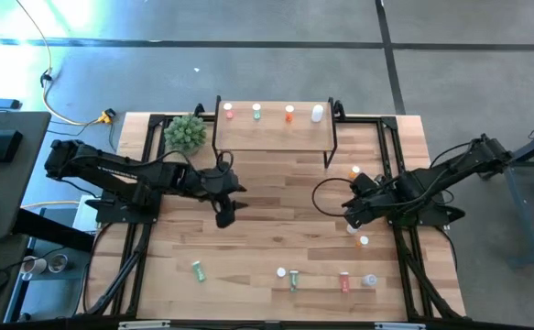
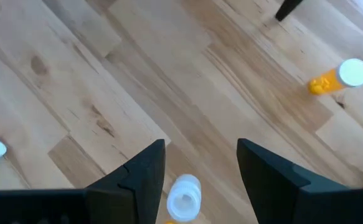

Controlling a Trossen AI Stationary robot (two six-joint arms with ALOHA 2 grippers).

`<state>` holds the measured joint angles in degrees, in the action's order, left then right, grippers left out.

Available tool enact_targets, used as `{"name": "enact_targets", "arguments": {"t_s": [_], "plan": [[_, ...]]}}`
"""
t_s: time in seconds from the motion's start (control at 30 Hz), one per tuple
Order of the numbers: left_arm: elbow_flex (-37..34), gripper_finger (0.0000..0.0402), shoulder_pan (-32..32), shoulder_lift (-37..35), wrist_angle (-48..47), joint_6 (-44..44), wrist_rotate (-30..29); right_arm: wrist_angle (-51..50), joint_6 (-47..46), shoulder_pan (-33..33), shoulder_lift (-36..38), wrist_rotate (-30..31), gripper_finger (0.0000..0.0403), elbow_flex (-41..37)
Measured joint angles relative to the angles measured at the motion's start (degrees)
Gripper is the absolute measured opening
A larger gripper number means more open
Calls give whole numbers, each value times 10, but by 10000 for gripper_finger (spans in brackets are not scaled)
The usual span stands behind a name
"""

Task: Pick and place medicine bottles onto shelf by color
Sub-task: Put the top white pill bottle on the shelf aligned with the other white pill bottle

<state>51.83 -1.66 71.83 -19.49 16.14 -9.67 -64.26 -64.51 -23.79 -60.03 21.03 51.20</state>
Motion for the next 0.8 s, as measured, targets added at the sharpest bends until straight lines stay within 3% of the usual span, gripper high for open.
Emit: {"name": "enact_targets", "arguments": {"t_s": [0.53, 0.8], "plan": [[0, 223, -123, 0, 0, 106, -32, -36, -1, -25, 0, -8, 191, 0], [0, 223, -173, 0, 1, 146, -79, -57, -69, -87, 0, -6, 191, 0]]}}
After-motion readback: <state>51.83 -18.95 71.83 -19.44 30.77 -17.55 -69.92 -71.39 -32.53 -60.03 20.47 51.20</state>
